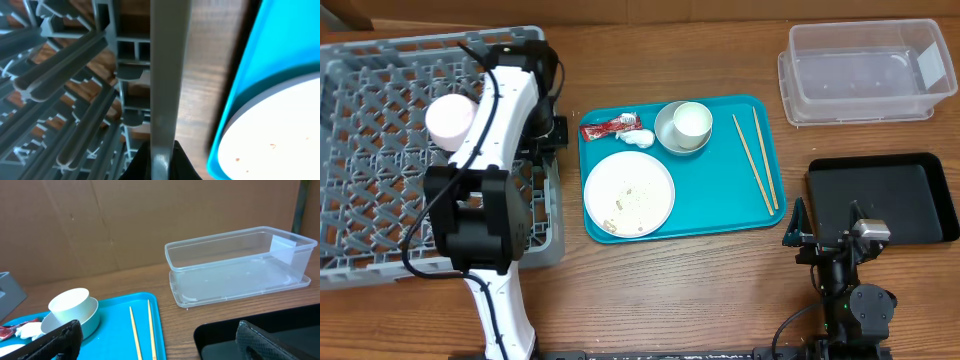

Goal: Sort waste into correct bins and load items into the dishwasher

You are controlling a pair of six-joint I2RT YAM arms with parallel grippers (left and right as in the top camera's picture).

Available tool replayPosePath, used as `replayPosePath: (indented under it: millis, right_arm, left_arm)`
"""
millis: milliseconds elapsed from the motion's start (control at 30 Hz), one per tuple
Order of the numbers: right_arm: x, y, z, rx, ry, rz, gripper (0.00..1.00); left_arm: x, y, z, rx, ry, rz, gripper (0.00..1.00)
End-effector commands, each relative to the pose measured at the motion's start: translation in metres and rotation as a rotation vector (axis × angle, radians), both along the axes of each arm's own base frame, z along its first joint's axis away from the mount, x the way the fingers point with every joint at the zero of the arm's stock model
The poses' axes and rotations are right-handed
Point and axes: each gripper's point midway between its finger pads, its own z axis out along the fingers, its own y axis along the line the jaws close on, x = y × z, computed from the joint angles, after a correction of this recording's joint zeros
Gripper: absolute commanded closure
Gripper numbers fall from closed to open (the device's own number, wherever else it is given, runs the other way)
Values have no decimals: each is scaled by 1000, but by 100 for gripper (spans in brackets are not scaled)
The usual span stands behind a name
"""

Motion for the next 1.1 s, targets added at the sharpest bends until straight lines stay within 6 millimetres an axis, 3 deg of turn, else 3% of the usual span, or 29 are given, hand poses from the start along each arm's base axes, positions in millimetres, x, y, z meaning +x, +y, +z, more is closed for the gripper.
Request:
replayPosePath:
  millis: [0,433,1067]
  right_arm:
    - [0,0,-1,4,-6,-2,0]
    - [0,0,-1,4,-6,-2,0]
    - [0,0,-1,4,-6,-2,0]
  left_arm:
    - [-10,28,-43,44,105,62,96]
    - [-33,23,-35,34,207,-20,96]
    - [-46,23,-30,31,268,-46,96]
